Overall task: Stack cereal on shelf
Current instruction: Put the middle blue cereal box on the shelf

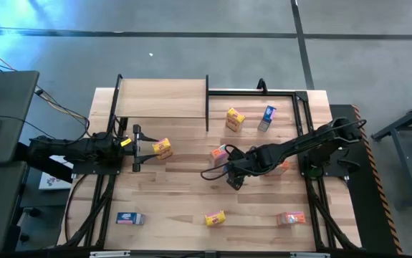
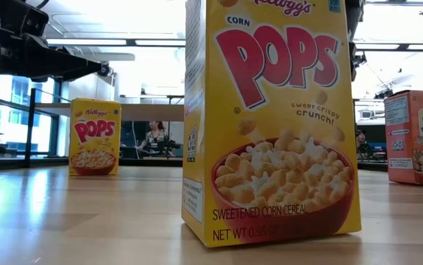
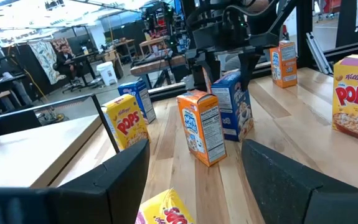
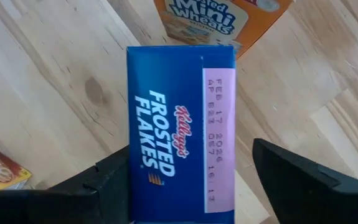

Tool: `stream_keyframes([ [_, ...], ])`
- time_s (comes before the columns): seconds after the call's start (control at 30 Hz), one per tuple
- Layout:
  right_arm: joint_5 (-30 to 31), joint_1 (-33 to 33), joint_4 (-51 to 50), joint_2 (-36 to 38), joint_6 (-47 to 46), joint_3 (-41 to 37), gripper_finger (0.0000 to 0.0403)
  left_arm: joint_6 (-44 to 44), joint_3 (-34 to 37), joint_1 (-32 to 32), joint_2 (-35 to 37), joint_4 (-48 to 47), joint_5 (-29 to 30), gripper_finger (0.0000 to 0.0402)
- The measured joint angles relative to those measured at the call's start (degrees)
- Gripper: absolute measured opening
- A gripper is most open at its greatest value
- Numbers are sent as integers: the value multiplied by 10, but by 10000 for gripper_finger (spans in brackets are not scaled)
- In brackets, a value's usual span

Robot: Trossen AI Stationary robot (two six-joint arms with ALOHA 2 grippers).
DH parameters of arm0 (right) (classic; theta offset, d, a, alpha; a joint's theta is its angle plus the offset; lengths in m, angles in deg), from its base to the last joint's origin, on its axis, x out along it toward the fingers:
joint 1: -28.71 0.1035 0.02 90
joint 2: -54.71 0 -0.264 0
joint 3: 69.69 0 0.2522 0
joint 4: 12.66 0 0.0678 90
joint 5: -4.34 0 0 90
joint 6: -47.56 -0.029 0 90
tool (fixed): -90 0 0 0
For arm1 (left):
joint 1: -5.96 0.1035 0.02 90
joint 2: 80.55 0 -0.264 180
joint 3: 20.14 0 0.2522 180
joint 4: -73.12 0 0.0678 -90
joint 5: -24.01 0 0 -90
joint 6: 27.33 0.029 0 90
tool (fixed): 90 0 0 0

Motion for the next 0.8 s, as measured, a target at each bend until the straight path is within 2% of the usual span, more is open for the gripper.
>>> stream_keyframes([
  [0.17, -7, 0, -1, 0, 0, 0, 249, 0, 0, 0, 0, 0, 0, 246],
  [0.8, -22, 0, -5, 0, 0, 0, 186, 0, 0, 0, 0, 0, 0, 246],
])
